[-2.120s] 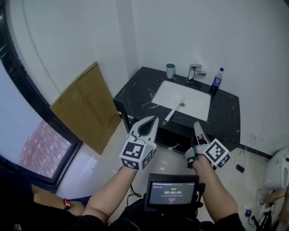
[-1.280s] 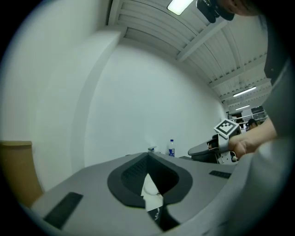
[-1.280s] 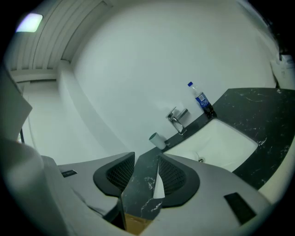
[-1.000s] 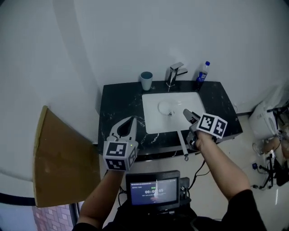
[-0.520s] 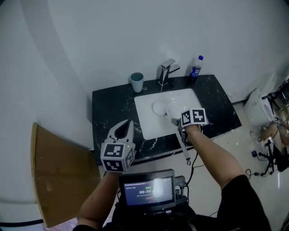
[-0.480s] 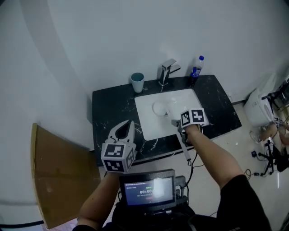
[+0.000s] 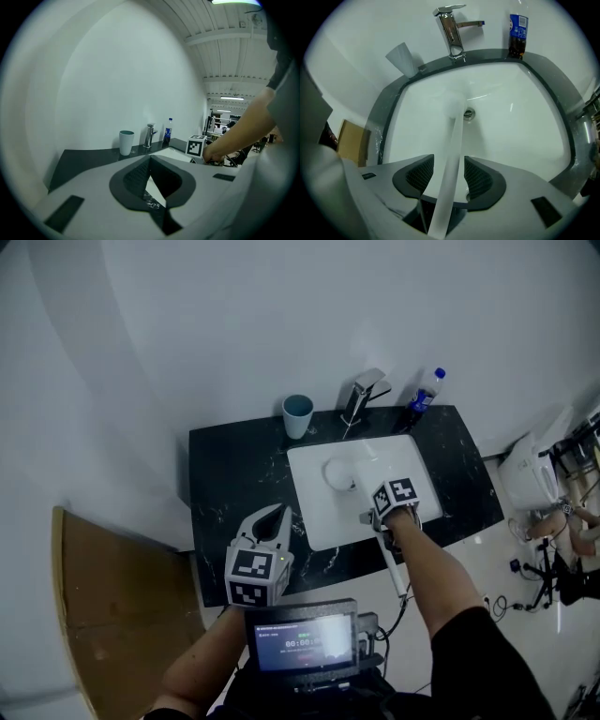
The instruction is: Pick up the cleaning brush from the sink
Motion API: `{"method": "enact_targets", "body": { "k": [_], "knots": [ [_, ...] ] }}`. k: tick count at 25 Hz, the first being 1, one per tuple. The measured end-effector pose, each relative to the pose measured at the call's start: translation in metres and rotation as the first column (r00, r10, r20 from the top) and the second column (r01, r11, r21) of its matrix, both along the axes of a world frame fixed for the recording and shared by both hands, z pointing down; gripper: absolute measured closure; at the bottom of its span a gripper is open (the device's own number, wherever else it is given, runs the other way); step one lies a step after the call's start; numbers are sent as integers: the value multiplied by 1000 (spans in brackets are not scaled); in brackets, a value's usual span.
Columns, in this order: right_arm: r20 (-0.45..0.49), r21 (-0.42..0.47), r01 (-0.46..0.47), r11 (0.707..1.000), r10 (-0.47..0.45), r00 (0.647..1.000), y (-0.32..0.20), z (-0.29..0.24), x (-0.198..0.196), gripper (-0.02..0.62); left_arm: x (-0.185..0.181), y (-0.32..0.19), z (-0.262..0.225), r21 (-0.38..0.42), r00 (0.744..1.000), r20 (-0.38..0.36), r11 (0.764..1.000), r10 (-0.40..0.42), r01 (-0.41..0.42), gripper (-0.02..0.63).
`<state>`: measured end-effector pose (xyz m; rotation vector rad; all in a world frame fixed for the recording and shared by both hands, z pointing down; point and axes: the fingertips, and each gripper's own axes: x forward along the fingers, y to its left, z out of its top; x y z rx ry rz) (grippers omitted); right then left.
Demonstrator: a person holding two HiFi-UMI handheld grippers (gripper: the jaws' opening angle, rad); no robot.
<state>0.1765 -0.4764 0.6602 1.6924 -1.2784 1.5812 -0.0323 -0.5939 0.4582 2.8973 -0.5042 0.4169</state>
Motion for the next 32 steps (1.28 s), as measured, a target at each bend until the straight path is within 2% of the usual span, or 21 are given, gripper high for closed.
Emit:
{"method": "enact_targets", "body": {
  "k": [1,2,9,15,18,25,28,32],
  "knots": [
    [1,-13,9,1000,-9,1000,-2,3,-1,422,2,-3,2,-1,1000,0,1000,3,-3,597],
    [-7,-24,18,1000,-18,1000,-3,5,0,508,4,-5,4,-2,1000,-1,1000,8,-8,597],
    [-35,-92,26,995,-29,999,-9,18,1,509,6,-9,13,-35,1000,-2,999,28,-28,597],
    [-50,-52,-13,999,10,999,-8,15,5,532,1,-16,16,-37,1000,-2,999,18,-18,597],
    [-31,-31,7,999,-8,999,-4,10,1,537,2,-11,8,-42,1000,-4,999,29,-29,597],
    [7,139,5,990,-6,1000,0,-34,-15,538,5,4,-11,-44,999,-32,998,35,-36,597],
    [10,238,31,971,-35,999,11,-57,-21,538,6,21,-19,-20,999,-39,1000,13,-14,597],
    [1,354,73,932,-79,997,50,-88,-14,538,13,70,-34,12,998,-48,999,-41,41,597]
  ]
}}
